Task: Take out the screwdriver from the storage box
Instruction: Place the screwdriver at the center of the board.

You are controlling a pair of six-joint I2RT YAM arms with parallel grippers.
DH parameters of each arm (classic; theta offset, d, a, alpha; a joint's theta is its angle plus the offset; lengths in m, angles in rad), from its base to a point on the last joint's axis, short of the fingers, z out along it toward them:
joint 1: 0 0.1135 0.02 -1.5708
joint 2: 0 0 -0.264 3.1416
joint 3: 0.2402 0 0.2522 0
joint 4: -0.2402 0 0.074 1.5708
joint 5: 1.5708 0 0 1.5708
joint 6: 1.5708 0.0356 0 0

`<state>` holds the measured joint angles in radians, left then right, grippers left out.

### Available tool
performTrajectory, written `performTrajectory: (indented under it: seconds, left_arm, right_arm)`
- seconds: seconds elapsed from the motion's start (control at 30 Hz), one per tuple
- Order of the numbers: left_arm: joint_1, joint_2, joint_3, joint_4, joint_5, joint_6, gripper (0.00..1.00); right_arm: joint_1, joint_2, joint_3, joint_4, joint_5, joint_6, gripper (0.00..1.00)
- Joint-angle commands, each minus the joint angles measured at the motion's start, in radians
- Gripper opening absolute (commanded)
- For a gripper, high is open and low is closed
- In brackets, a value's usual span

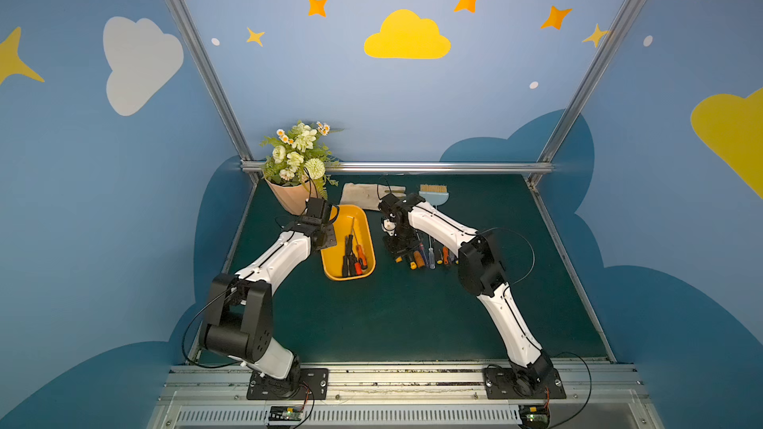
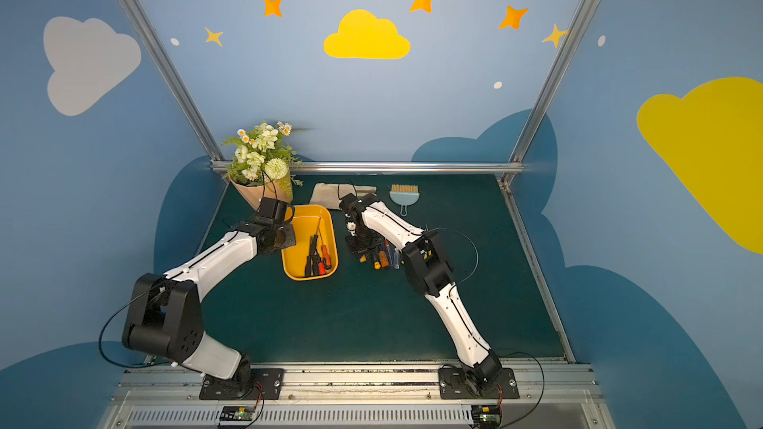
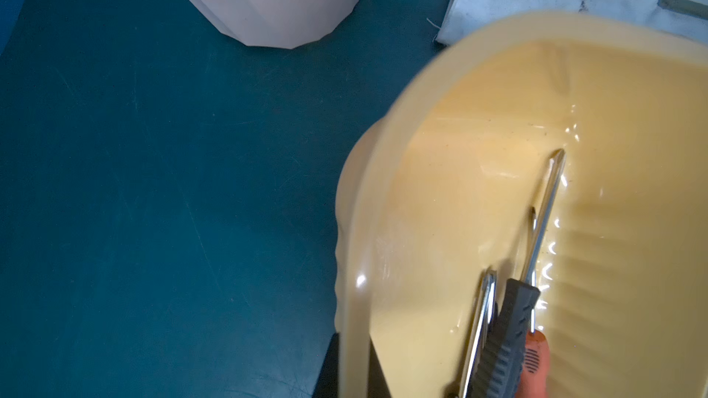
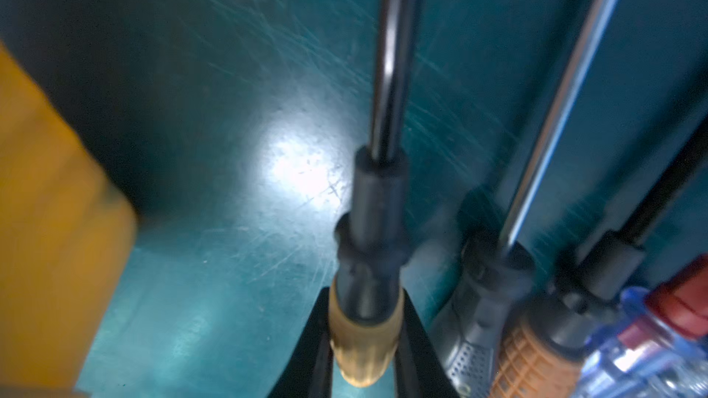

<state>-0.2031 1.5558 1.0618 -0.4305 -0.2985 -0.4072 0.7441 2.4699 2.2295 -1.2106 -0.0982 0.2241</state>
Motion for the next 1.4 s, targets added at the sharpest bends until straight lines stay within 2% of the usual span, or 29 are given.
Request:
performTrajectory:
  seconds: [0.0,0.53,0.57,0.6,0.7,1.0,1.37]
  left_arm:
    - [0.002,-0.030,0.010,0.027,0.019,0.001,0.02]
    - [0.002,-0.007,0.022,0.012,0.035,-0.003,0.02]
    - [0.002,-0.010,0.023,0.013,0.036,-0.004,0.02]
    - [0.002,-0.008,0.023,0.013,0.036,-0.006,0.02]
    - [0.001,-0.013,0.022,0.015,0.035,-0.007,0.02]
    - [-0.003,-0.037,0.011,0.009,-0.014,-0.001,0.02]
    - [-0.004,-0.035,0.013,0.011,0.000,-0.002,0.02]
  right_arm:
    - [0.004,0.035,0.056,-0.107,0.059,-0.020,0.00]
    - [0.003,0.103,0.112,-0.163,0.064,-0.029,0.00]
    - [0.002,0.109,0.118,-0.168,0.059,-0.029,0.01]
    - [0.004,0.114,0.121,-0.174,0.055,-0.029,0.09]
    - [0.004,0.116,0.119,-0.174,0.058,-0.021,0.19]
    - [0.006,0.103,0.120,-0.171,0.057,-0.006,0.34]
    - [0.008,0.040,0.114,-0.125,0.028,0.017,0.35]
